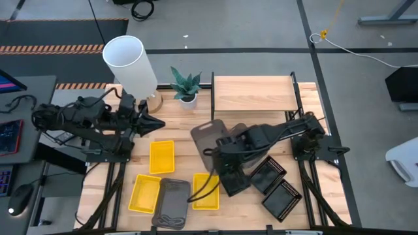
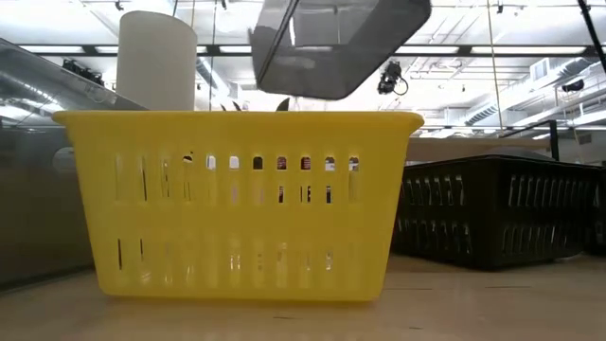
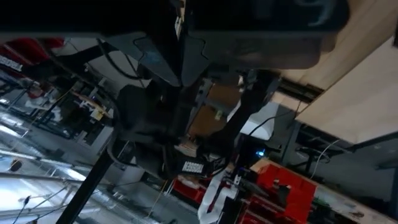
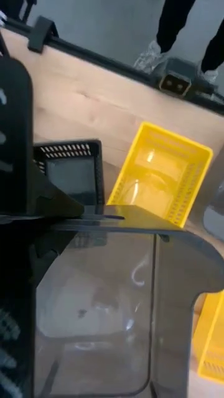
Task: Stack baskets on shelf by color
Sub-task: Stack the top left gray bin on top of the top right gray bin
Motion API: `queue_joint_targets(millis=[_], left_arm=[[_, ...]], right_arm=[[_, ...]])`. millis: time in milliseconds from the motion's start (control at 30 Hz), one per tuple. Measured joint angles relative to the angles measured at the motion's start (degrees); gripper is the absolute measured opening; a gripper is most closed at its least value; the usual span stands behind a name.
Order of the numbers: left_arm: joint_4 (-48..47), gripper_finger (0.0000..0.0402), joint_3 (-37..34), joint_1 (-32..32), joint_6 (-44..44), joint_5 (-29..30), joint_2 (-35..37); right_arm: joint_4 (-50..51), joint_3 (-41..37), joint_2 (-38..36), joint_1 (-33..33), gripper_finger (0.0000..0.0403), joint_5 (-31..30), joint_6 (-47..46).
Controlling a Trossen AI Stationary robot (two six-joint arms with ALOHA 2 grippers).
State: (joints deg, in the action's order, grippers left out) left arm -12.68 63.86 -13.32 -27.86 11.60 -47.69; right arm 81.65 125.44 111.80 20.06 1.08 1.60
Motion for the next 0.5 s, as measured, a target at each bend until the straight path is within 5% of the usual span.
queue_joint_targets(millis=[500], left_arm=[[13.61, 0.0029, 0.0, 0.02, -1.51, 5.25, -10.22]], right_arm=[[-15.11, -35.69, -24.83, 4.6, 0.0002, 0.21, -3.59]])
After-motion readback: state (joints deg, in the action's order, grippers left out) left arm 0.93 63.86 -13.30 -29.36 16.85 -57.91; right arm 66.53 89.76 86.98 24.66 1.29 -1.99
